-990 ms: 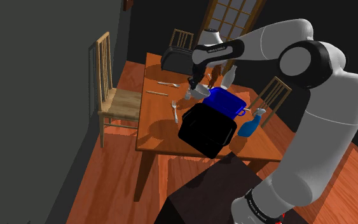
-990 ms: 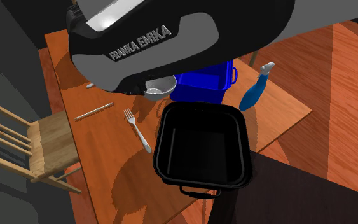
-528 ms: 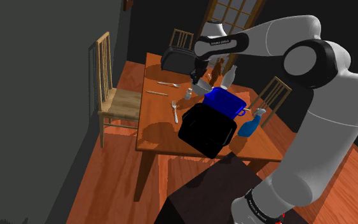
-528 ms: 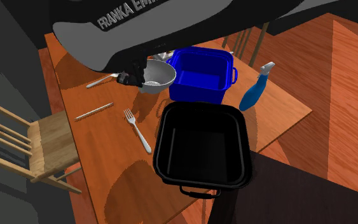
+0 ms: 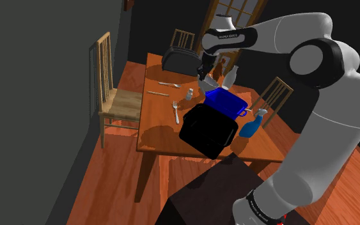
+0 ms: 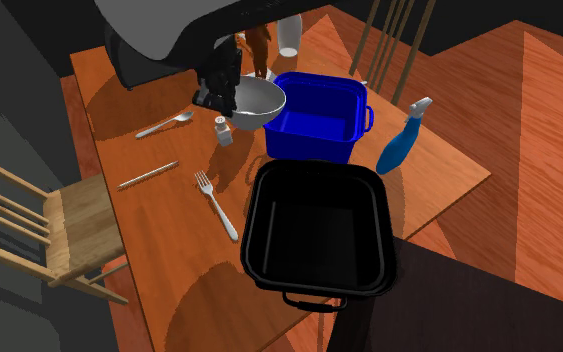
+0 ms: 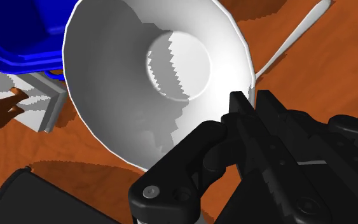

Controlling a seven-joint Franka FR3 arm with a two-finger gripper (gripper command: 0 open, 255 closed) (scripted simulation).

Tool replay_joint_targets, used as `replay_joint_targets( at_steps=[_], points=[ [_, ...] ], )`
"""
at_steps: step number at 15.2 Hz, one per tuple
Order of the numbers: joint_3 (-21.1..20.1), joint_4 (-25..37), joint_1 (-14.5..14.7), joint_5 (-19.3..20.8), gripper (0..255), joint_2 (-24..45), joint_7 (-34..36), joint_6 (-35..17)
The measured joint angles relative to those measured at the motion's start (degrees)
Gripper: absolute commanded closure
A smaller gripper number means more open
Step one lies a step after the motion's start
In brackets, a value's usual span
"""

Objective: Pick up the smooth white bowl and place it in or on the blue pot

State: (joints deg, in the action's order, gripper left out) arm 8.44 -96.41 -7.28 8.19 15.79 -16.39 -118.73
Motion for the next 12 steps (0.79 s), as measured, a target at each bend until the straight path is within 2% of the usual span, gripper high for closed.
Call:
replay_joint_targets(
  at_steps=[9, 12],
  points=[
    [3.57, -1.09, -6.93, -2.09, 255, -2.60, -11.37, -0.07],
    [4.65, 1.64, -9.32, -3.31, 255, -1.46, -15.34, 1.12]
  ],
)
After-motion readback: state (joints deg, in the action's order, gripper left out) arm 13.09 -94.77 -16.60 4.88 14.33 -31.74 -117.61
